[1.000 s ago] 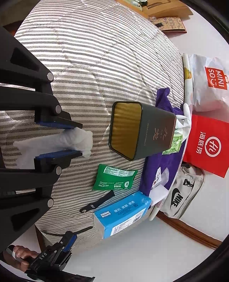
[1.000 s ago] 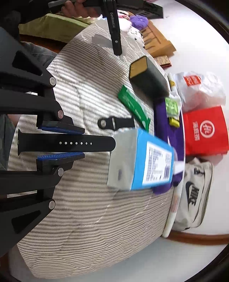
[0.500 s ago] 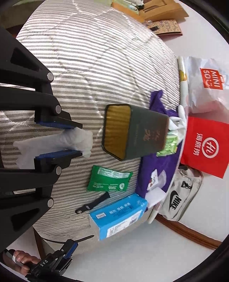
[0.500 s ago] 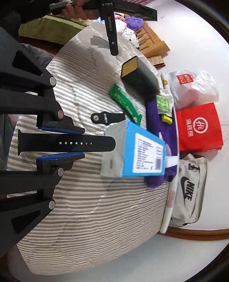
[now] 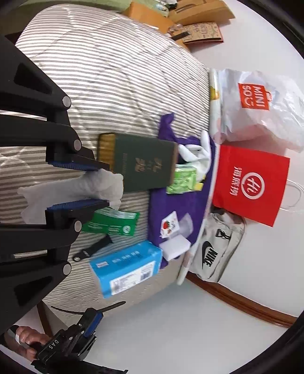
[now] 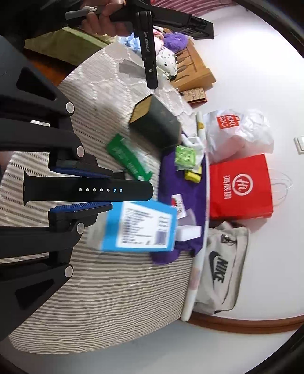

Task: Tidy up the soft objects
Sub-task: 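Lay the tissue on the towel with left tool while right lays the strap there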

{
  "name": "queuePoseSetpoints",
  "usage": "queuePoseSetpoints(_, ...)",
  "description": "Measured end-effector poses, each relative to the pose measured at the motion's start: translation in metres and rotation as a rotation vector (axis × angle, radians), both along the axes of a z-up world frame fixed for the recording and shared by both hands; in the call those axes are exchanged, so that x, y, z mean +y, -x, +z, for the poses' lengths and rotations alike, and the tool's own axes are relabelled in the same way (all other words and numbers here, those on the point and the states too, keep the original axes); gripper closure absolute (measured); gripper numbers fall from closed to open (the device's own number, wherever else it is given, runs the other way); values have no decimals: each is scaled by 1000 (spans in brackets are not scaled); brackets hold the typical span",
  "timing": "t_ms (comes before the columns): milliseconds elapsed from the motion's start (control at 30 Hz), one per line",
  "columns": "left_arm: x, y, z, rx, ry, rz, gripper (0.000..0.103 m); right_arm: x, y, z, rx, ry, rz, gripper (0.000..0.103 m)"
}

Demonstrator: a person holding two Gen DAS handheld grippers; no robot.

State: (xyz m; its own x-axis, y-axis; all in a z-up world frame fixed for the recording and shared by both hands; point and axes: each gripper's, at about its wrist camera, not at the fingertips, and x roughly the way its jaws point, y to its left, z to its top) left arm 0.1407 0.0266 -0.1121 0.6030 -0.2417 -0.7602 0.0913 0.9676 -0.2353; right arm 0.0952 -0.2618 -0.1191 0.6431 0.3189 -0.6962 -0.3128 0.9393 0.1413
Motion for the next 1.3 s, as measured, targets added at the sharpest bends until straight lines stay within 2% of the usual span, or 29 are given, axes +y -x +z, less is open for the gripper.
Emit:
queuePoseSetpoints(233, -1, -30, 20, -24, -10, -5, 81, 8, -35, 19, -23, -5, 18, 83)
queuePoseSetpoints(667, -3, -108, 28, -9, 8, 4, 81, 10, -126, 33, -29, -9, -1, 83)
queuePoseSetpoints(900, -9, -150, 28, -2, 4, -6, 81, 17, -179, 30, -18, 3, 10, 83)
queuePoseSetpoints(1300, -11, -220, 5, 58, 31, -5, 81, 37, -252, 6, 34, 48, 55, 83)
